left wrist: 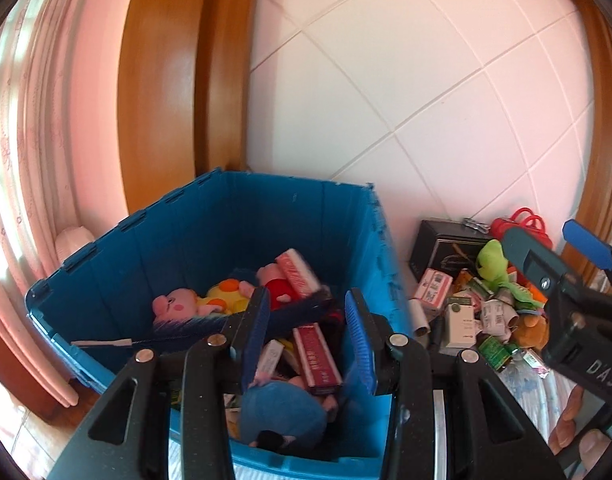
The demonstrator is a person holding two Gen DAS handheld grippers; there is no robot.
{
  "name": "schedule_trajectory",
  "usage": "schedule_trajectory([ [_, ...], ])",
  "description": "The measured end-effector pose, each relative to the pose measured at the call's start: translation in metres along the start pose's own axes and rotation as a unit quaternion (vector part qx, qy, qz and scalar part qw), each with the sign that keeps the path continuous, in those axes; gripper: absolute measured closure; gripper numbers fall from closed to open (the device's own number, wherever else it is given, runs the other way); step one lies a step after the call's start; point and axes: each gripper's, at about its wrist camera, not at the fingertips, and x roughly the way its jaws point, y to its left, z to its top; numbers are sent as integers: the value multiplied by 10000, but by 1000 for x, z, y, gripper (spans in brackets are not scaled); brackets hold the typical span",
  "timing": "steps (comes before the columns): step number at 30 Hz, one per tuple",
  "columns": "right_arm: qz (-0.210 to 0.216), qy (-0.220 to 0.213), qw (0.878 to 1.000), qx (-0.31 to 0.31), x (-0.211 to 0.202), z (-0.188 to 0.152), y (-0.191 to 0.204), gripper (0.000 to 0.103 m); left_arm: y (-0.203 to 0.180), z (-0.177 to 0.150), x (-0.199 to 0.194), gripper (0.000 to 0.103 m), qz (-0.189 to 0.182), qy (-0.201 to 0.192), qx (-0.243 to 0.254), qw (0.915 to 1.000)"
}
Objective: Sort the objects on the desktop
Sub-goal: 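Move both grippers back over the table pile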
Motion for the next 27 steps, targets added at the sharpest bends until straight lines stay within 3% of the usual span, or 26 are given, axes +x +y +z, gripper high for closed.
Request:
schedule_trajectory([
  [4, -298, -19, 9995, 90, -17, -10, -34, 0, -37, 2, -5, 64, -291, -39, 172, 9994],
  [5, -376, -13, 9992, 132, -21, -12, -45, 0, -47, 1, -6, 59, -359, -36, 207, 9991],
  [6, -454, -2, 9988, 178, -25, -16, -58, 0, -58, 0, -7, 47, -437, -32, 251, 9987],
  [8, -640, 48, 9976, 257, -32, -25, -85, 0, -81, -4, -7, 38, -579, -46, 347, 9977],
  [14, -1163, 392, 9907, 580, -50, -66, -192, 0, -165, -23, 5, 36, -1044, 23, 537, 9931],
  [17, -1348, 700, 9861, 679, -55, -94, -258, 0, -209, -41, 24, 36, -1086, 156, 451, 9929],
  [22, -1504, 1367, 9751, 886, -58, -152, -376, 0, -273, -91, 81, 36, -800, 978, 447, 9910],
  [27, -1419, 2230, 9603, 890, -46, -217, -463, 0, -301, -147, 134, 36, -518, 1963, 314, 9787],
])
